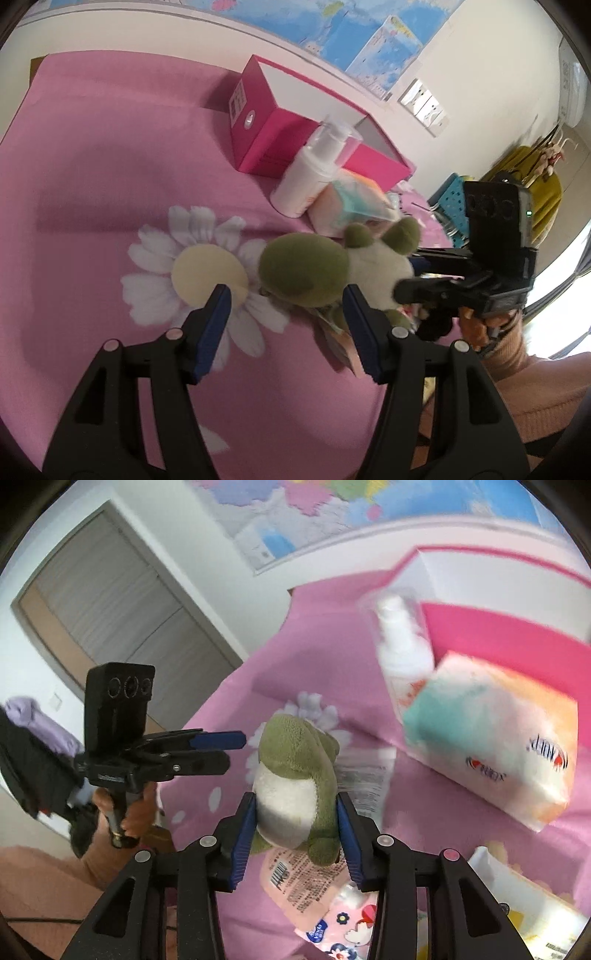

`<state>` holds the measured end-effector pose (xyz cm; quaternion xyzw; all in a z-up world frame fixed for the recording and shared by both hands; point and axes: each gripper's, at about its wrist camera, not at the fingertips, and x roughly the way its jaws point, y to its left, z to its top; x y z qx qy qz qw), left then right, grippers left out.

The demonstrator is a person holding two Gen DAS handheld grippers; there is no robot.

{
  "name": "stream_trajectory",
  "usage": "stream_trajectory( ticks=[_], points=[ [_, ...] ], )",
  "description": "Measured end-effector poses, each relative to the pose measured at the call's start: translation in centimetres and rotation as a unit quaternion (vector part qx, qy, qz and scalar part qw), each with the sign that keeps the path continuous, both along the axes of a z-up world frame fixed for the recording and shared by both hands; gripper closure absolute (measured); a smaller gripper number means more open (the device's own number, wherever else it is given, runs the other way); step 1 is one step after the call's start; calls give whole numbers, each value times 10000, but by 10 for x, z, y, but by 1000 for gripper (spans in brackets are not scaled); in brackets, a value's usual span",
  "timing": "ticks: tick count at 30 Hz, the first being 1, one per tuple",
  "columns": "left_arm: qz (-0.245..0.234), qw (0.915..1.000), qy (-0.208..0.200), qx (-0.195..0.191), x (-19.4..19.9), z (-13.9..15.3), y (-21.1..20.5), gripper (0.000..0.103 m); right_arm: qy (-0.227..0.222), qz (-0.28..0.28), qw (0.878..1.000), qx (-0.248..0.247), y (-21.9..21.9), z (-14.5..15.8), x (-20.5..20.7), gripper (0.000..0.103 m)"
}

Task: Organize soft objects
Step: 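Lift the green plush toy with the right tool toward the pink box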

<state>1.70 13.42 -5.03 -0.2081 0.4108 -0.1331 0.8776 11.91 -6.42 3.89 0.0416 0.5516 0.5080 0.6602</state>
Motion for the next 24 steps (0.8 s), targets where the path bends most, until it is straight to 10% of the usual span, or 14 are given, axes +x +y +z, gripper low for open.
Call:
stream_trajectory(
  ticks=[22,24],
  points=[
    [-1025,9930,-52,584,79,6,-41,37,-640,-912,9923,-540,-26,12,2,58],
    [-1148,9918,-104,560,81,6,-47,37,-718,-916,9916,-556,-24,13,3,79]
  ],
)
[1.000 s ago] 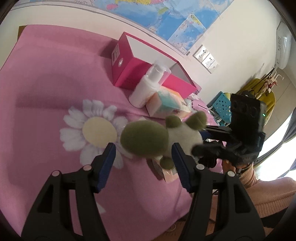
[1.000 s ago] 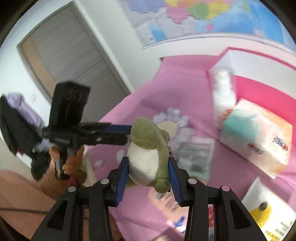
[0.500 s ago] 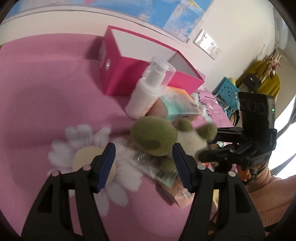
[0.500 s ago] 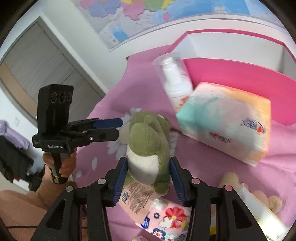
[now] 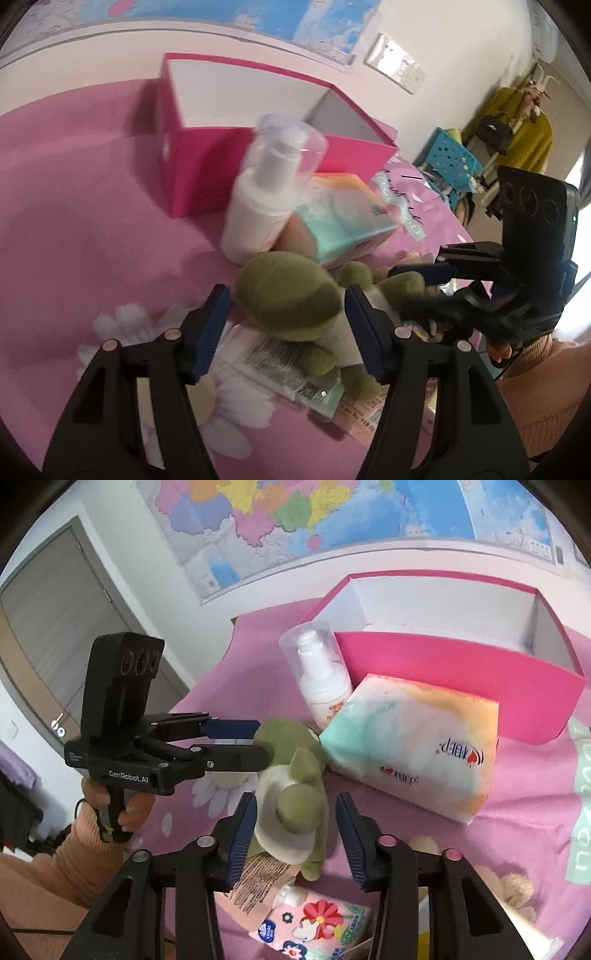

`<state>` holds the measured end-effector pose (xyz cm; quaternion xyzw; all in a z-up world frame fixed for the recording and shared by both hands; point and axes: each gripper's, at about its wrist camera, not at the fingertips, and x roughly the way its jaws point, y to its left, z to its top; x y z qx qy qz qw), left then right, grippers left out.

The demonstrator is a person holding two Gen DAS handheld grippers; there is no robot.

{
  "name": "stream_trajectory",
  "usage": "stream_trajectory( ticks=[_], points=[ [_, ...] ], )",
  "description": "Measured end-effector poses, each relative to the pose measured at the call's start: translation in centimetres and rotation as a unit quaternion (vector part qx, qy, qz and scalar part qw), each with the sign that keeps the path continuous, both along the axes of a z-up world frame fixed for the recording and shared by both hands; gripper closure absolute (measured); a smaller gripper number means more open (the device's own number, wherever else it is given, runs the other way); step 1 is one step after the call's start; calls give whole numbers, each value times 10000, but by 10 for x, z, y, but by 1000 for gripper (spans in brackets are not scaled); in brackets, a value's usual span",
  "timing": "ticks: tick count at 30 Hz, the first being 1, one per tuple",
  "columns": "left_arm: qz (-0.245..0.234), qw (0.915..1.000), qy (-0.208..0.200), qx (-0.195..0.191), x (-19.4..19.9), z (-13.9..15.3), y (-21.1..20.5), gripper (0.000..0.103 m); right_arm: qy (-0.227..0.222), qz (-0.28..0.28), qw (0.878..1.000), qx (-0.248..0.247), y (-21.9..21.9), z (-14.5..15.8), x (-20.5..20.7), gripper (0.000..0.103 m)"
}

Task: Organize soft objects
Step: 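Lift the green plush toy with the right tool toward the pink box, then lower the plush toy into the pink box and open the right tool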

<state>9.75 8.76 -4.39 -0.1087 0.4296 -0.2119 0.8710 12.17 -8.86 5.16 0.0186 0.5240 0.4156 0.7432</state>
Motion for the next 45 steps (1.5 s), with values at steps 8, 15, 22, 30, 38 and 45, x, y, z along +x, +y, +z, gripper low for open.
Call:
stream_trajectory(
  ticks=[8,15,22,30,38,45],
  points=[
    [22,9996,-161,-226,-12,20,-5,39,-355,107,9993,79,-9,21,-2,82],
    [162,9960,-844,-231,-24,84,-10,39,-1080,244,9932,369,-19,79,12,82],
    [56,9879,-1550,-16,8,145,-19,39,-1772,237,9826,494,-14,123,64,82],
    [433,9917,-1181,261,75,128,-7,39,-1734,332,9833,450,18,104,130,83],
    [573,9962,-649,-4,117,100,16,39,-1562,502,9856,421,44,77,176,83],
    [801,9953,-438,337,152,79,7,39,-1523,509,9870,-55,80,30,225,82]
  ],
)
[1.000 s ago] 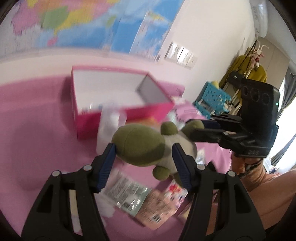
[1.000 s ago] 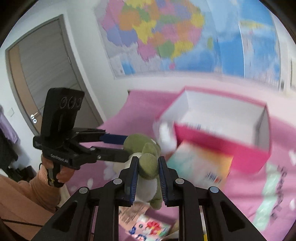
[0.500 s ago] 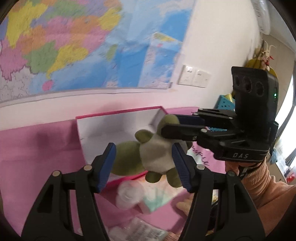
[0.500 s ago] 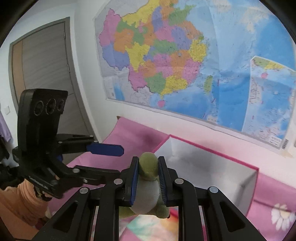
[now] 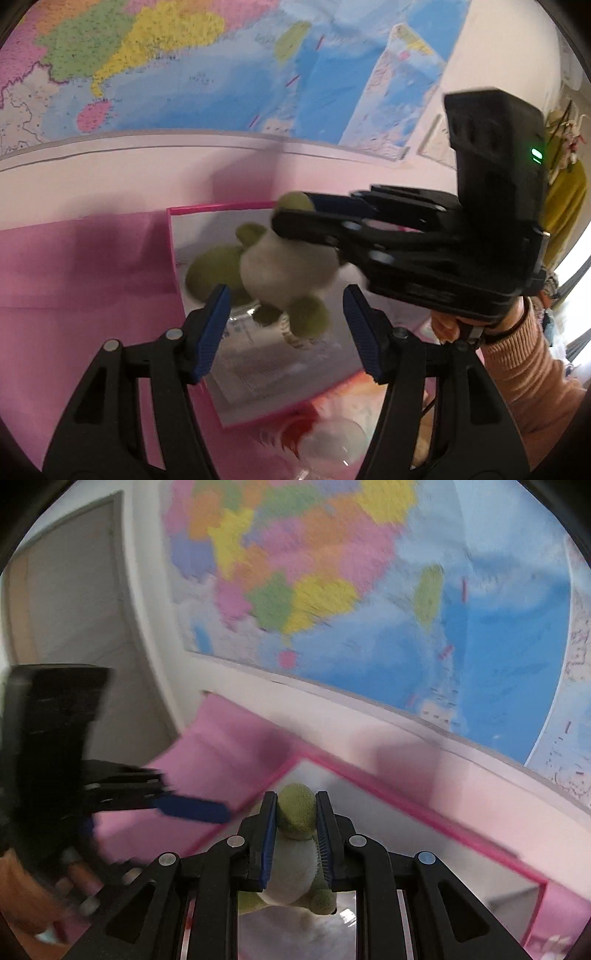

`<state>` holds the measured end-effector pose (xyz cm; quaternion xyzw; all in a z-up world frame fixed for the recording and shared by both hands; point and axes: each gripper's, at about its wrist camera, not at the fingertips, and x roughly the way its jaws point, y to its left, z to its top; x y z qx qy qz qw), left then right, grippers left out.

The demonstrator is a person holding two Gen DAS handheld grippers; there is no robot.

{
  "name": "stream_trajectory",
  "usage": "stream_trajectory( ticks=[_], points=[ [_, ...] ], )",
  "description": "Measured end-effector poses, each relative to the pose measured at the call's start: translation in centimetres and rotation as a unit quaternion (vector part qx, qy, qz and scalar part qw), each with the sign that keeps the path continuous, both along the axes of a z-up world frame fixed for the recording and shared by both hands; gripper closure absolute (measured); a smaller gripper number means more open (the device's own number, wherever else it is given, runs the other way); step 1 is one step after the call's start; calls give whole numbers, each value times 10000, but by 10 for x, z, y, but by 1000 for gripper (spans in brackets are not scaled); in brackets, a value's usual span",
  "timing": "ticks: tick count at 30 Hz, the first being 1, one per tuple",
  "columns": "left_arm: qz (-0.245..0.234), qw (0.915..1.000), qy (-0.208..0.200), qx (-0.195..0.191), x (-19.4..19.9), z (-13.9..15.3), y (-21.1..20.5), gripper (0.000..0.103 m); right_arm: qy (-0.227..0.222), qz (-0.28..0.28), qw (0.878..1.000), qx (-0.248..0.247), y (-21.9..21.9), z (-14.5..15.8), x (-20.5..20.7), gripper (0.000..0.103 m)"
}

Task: Organize soft objects
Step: 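Lower the plush toy into the pink box and open the right tool, then grasp the yellow wet-wipe pack with the right tool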

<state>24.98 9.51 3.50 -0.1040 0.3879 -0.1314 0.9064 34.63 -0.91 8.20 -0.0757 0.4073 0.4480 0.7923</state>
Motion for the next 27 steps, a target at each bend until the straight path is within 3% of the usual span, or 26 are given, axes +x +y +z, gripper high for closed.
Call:
stream_trajectory(
  ticks=[2,3,5,6,10,12,16,22,25,27],
  points=[
    [50,9999,66,107,8,-6,-5,39,-95,-208,9992,-321,8,-15,12,77],
    [53,9997,144,183,12,-10,-8,39,15,-345,9976,-599,11,-27,20,70],
    [38,9995,188,238,16,-17,-12,39,459,-463,9935,-929,14,-44,32,69],
    [34,9994,220,275,17,-19,-15,39,458,-653,9917,-1011,12,-47,35,69],
    [32,9993,212,308,14,-22,-17,39,756,-839,9889,-969,-9,-48,36,67],
    [14,9994,176,302,14,-20,-20,39,735,-896,9876,-1057,-20,-46,30,60],
    [25,9995,122,275,8,-18,-20,39,916,-950,9843,-1174,-37,-47,23,57],
    [135,9998,54,111,1,-10,-11,39,1548,-701,9766,-1321,-20,-75,27,54],
    [200,9997,-90,53,-16,-2,-7,39,1539,-764,9750,-1411,-7,-82,30,44],
    [209,9996,-207,-41,-30,4,-5,39,1651,-654,9775,-1141,-6,-77,27,45]
  ],
)
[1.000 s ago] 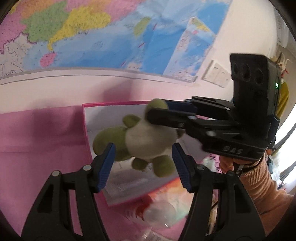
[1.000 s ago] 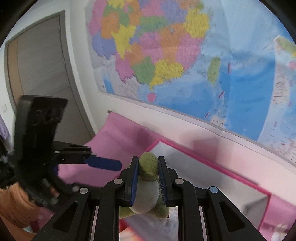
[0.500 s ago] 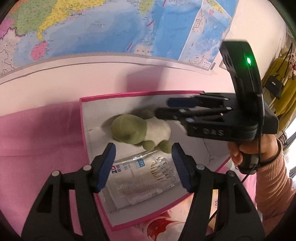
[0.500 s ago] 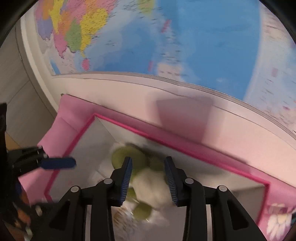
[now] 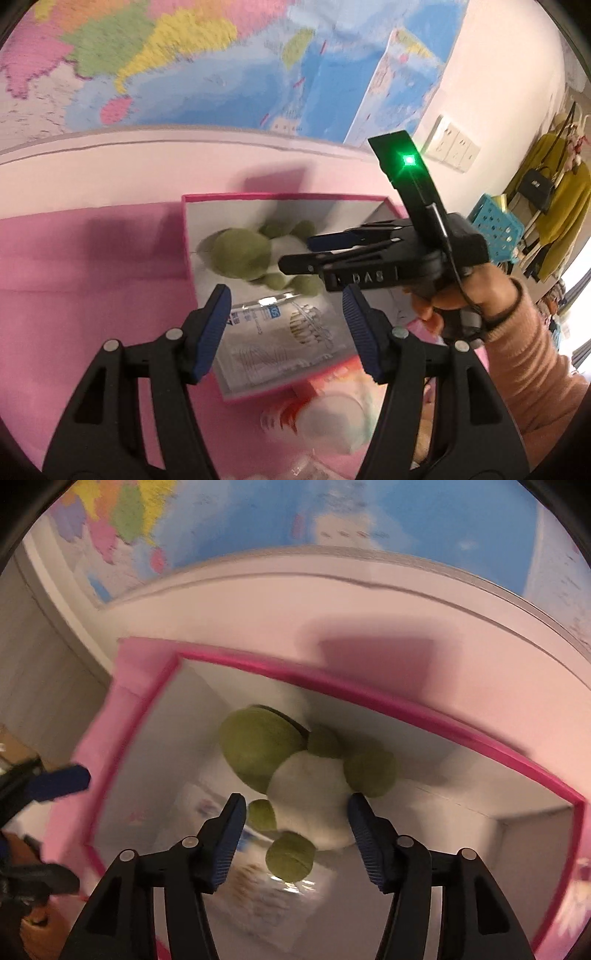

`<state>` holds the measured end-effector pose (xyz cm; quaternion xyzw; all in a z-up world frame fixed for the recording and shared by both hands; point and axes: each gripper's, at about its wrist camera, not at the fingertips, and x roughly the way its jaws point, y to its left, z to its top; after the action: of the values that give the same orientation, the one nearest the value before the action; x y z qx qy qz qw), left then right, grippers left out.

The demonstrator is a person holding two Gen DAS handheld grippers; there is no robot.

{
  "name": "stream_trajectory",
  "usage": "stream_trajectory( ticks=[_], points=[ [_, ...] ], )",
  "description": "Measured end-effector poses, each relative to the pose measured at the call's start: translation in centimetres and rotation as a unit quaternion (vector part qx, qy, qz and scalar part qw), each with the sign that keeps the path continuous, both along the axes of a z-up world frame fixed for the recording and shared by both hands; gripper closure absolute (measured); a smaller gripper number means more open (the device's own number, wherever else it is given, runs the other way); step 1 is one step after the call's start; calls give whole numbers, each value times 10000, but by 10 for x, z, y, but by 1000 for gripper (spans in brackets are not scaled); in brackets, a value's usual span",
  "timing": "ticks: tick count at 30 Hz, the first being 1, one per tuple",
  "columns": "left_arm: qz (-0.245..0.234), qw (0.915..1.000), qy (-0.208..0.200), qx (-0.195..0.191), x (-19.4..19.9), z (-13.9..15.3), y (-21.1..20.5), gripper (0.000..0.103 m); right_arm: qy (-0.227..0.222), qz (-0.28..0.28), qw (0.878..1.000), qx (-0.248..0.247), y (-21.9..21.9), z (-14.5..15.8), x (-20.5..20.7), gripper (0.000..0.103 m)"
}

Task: Organize soft objects
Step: 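Grasp the yellow wet-wipe pack with the right tool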

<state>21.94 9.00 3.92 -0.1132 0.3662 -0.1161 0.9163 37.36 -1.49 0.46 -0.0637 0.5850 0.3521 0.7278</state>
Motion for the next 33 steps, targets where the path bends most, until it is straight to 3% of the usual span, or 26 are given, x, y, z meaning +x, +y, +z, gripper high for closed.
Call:
stream_trajectory(
  ticks=[3,9,11,15,20,24,29,33],
  points=[
    [-158,9994,-258,-140,-28,11,-2,39,-336,-99,9993,105,-9,18,-12,45],
    [-987,9935,-491,-278,-80,17,-37,39,-758,-69,9909,1113,-86,83,-79,45],
    [-1335,9893,-384,-442,-92,11,-51,39,-816,-158,9861,1438,-116,101,-104,45],
    [-1803,9829,-106,-360,-106,-7,-84,39,-845,-529,9733,2069,-171,128,-149,45],
    [-2204,9742,334,-342,-118,-34,-116,39,-778,-852,9642,2386,-215,143,-192,45],
    [-2391,9684,547,-444,-126,-47,-127,39,-582,-1214,9669,2167,-257,130,-222,45],
    [-2562,9628,735,-436,-128,-59,-138,42,-67,-1612,9726,1676,-279,83,-246,45],
    [-2555,9613,971,-356,-125,-70,-146,49,472,-1724,9730,1456,-282,39,-263,57]
  ],
)
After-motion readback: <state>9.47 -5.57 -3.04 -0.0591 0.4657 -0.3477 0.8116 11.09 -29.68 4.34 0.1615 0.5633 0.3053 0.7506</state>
